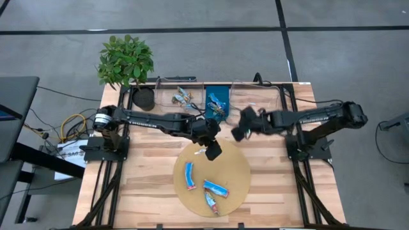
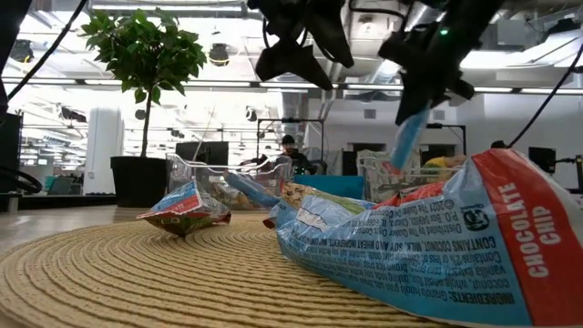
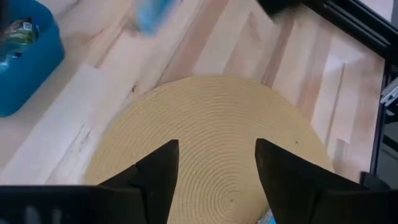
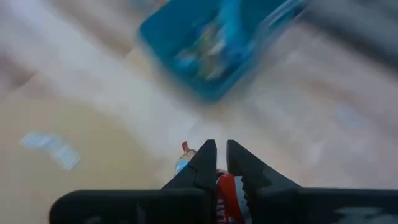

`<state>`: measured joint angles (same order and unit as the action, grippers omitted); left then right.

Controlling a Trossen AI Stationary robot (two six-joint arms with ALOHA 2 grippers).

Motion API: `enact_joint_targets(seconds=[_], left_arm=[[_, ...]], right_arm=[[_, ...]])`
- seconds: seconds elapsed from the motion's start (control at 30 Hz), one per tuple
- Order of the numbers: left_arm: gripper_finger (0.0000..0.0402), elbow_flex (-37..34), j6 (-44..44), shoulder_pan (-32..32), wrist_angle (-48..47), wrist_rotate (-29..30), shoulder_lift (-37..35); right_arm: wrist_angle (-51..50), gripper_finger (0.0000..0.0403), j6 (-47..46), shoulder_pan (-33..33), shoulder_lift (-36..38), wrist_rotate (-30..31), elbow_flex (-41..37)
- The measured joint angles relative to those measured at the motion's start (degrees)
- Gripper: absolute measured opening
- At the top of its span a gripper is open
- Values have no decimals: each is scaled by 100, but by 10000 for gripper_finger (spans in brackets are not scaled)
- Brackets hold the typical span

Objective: Pick and place Granola Bars by type
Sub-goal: Put the red granola bar into the right transparent bin

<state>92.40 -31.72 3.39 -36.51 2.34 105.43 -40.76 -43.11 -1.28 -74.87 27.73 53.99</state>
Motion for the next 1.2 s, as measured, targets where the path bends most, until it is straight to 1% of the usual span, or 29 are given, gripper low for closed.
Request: enact_joint_targets(seconds=[0.07, 0.2, 0.37, 0.47, 0.57, 0.63, 0.77, 0.87, 1.0, 1.07, 1.2], left_arm=[[200, 0, -69, 25, 0, -2, 0], [195, 0, -124, 78, -2, -10, 0], [192, 0, -192, 118, 0, -10, 0], [192, 0, -213, 132, 0, -8, 0], [192, 0, -217, 137, 2, -8, 0], [192, 0, -219, 137, 2, -8, 0], [192, 0, -218, 135, 2, -7, 0], [192, 0, -178, 146, 0, -16, 0], [192, 0, -93, 211, -80, -254, 0], [192, 0, -413, 292, -359, -258, 0], [192, 0, -1267, 678, -1031, 172, 0]], right_arm=[[-125, 12, 376, 340, 0, 207, 201], [-310, 24, 1150, 1050, 2, 432, 661], [-582, 8, 2058, 1936, 2, 686, 1025], [-742, 12, 2218, 2457, 0, 544, 1097], [-819, 40, 2216, 2840, -2, 127, 1100], [-882, 61, 2218, 3017, 0, -35, 1100], [-983, 103, 2337, 3185, 0, -62, 1100], [-985, 137, 2377, 3179, 1, -86, 1100], [-876, 177, 2321, 2981, 106, -422, 1100], [-807, 192, 2319, 2805, 196, -615, 1100], [-770, 212, 2319, 2385, 484, -709, 1100]])
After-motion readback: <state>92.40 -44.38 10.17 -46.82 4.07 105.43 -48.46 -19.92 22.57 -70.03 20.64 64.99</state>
